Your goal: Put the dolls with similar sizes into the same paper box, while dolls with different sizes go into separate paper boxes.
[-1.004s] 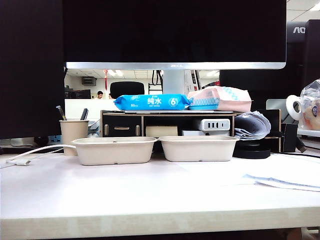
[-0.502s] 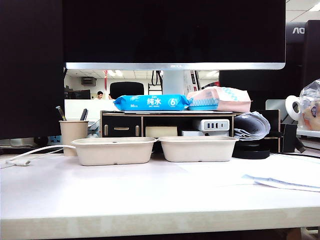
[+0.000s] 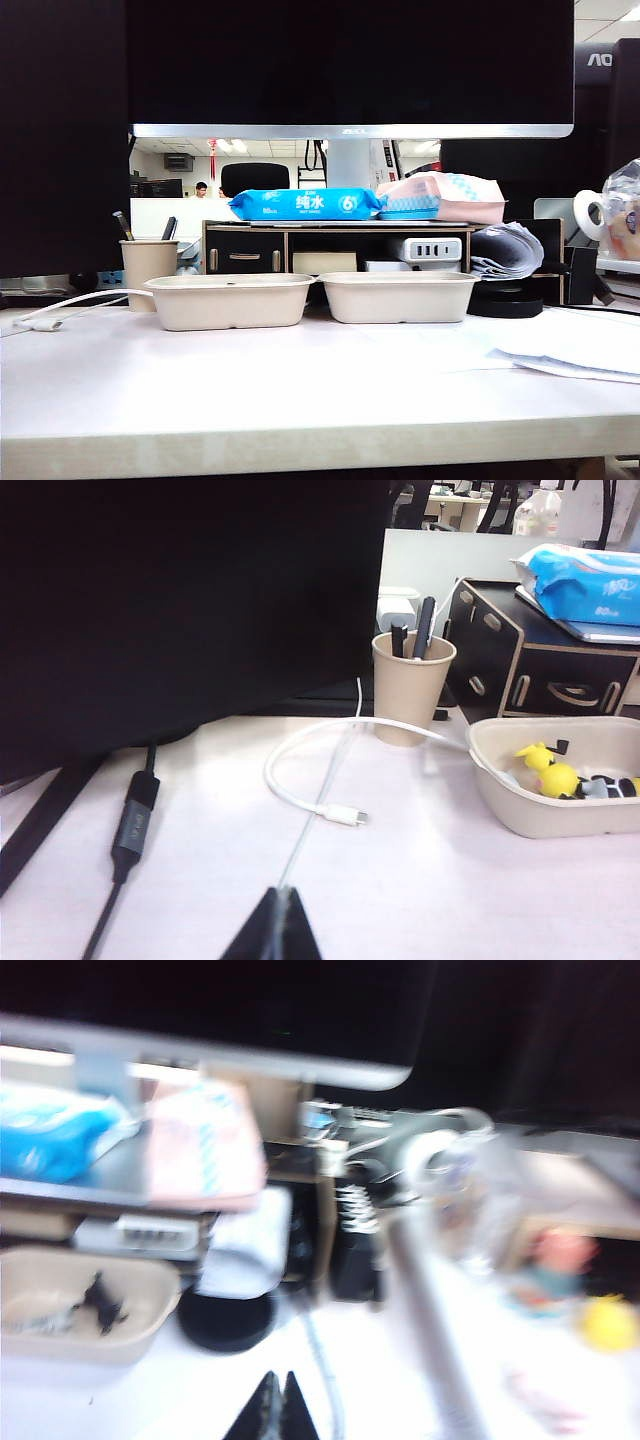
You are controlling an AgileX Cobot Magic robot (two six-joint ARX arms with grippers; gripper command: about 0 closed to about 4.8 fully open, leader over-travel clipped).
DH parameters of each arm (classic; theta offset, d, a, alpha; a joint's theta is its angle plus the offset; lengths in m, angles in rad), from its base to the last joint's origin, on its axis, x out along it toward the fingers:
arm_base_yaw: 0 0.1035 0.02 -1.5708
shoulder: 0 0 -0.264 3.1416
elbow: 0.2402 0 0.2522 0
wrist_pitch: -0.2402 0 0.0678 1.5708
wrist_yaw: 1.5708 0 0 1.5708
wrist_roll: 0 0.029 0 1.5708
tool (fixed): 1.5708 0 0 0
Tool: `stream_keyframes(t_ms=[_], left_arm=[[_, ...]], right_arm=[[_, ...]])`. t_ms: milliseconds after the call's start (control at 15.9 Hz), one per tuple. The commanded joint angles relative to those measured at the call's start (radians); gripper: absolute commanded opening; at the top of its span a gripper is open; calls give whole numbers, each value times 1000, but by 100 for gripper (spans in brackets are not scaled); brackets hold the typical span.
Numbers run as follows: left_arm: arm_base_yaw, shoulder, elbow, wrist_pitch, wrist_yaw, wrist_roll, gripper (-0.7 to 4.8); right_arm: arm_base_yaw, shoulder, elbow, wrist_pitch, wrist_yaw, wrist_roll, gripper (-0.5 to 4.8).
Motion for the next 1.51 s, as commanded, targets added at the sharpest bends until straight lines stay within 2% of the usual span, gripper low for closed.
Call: stream_keyframes(t_ms=[63, 251, 439, 879, 1506], left_arm=[[1, 0, 1, 10, 4, 0, -5], [1, 0, 1, 9, 4, 0, -5], [1, 0, 1, 9, 4, 0, -5], [1, 0, 1, 9, 4, 0, -5], [1, 0, 1, 9, 4, 0, -5]], right_arm=[[-6, -69, -261, 278, -11, 14, -6], [-8, -178, -428, 363, -11, 35, -6], [-8, -219, -480, 364, -11, 60, -6], [-6, -298, -480, 341, -10, 58, -6], [-5, -297, -480, 341, -10, 58, -6]])
